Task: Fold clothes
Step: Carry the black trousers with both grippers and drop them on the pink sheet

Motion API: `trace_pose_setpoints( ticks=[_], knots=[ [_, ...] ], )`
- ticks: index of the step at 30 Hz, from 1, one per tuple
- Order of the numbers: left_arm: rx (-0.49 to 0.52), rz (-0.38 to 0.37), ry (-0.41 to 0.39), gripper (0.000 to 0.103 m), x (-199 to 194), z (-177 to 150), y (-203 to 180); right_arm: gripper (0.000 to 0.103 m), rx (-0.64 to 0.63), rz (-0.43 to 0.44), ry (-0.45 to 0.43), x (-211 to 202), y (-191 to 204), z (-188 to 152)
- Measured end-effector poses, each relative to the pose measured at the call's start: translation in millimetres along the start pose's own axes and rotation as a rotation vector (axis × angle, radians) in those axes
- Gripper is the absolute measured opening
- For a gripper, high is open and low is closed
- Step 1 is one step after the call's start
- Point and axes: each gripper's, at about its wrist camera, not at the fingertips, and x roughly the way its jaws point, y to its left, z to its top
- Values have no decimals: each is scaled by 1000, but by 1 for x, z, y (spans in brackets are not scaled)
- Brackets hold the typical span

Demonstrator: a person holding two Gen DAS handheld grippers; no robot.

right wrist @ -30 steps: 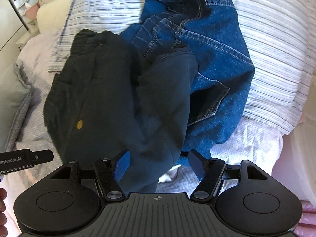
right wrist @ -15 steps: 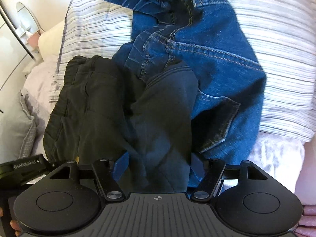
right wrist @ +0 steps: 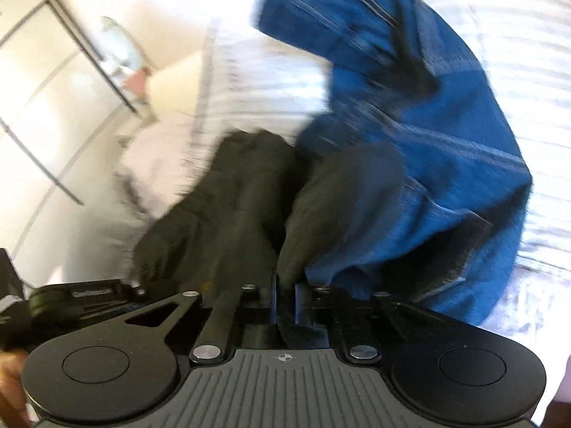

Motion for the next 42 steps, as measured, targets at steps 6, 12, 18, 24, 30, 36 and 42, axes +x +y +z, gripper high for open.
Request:
trace_pose_setpoints(
  ticks=[6,12,18,24,30,36,42],
  knots=[
    [-56,19,-182,4,-100,6,21,6,-98,169,-21,-39,73,-3],
    [-140,101,-398,4,-243,-23,57,6,-228,378,-6,-72,169,-29],
    [-142,243,-627,2,-423,-56,86,6,-302,620,38,-110,278,-76],
    [-32,385,-842,2,-591,-75,82,5,-304,900,43,-163,392,-128],
    [91,415,-981,2,-685,-101,56,6,-275,1092,-34,-216,450,-175],
    [2,442,-638,7,-612,-147,88,48,-509,710,188,-188,443,-245],
    [-291,470,-117,7,-482,-274,129,51,-780,252,467,-147,392,-313]
  ],
)
